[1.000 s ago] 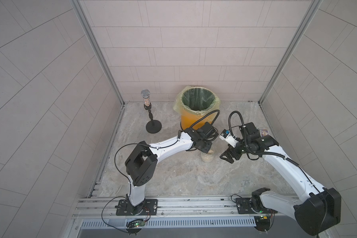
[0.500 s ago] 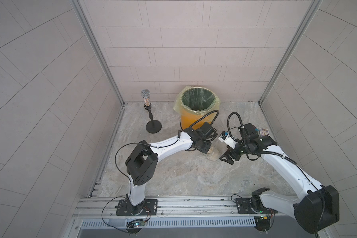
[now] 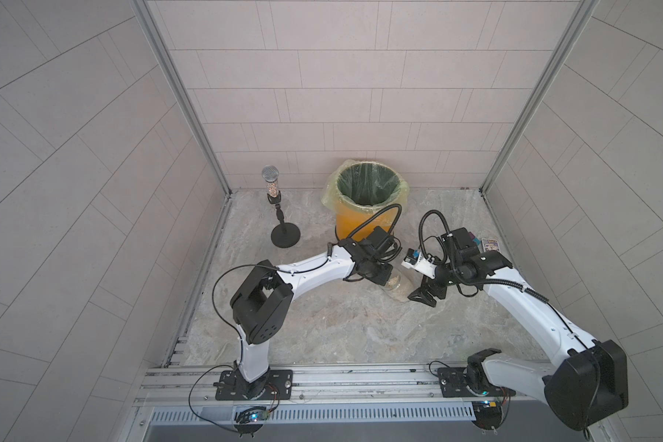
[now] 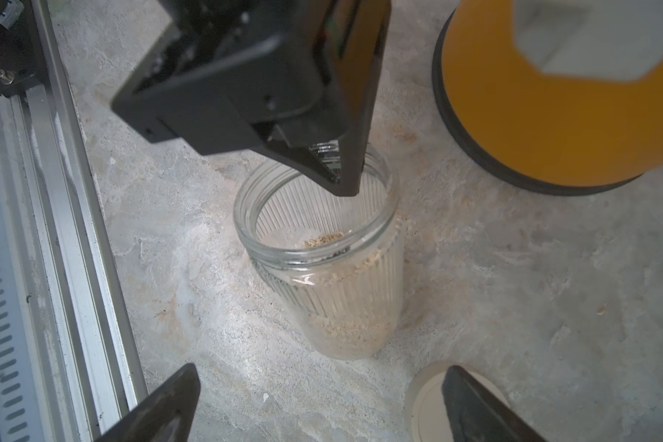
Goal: Empty expired oatmeal from jars
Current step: Pick up the jar from the center of the board.
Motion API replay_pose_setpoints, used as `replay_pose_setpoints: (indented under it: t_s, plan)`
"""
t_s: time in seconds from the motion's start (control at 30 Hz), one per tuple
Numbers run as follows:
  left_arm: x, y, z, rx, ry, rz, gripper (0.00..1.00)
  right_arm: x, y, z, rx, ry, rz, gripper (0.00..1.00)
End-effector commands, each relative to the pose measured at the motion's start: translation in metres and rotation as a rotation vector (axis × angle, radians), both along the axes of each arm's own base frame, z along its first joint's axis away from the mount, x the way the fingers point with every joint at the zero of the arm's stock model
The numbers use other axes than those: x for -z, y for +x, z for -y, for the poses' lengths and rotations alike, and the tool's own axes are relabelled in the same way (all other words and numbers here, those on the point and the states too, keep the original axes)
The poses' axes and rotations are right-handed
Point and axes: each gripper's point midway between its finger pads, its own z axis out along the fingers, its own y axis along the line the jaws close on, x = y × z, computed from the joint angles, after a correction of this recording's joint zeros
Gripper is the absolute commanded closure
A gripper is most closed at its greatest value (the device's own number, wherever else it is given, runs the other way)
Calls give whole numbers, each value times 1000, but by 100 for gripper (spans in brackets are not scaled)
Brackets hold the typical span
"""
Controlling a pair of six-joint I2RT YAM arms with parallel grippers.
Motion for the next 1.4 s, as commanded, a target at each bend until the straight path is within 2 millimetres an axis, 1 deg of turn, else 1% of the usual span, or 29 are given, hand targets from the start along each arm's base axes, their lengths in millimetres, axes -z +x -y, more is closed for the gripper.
replay_pose_setpoints:
  t_s: [0.0,0.17,0.23,0.33,0.47,0.67,0.97,1.23,1.37]
  plan:
    - [-59,9,18,1,-210,83,100,-9,4,-8,-59,18,74,0]
    - [-74,13,15,-6,-275,122,100,-2,8,-13,-77,12,51,0]
    - [-82,15,14,-15,-321,130,100,2,12,-15,-84,2,60,0]
    - [-91,19,15,-32,-387,160,100,1,20,-17,-76,1,86,0]
    - [-92,21,15,-34,-418,159,100,-1,25,-21,-84,-3,100,0]
    - [-100,21,16,-28,-470,164,100,3,37,-25,-76,-10,119,0]
    - [-99,18,16,-20,-491,143,100,4,57,-26,-56,-42,204,0]
    - [-106,22,12,-36,-528,140,100,4,58,-24,-85,-63,250,0]
    - [-110,22,11,-34,-544,138,100,8,57,-20,-91,-86,268,3]
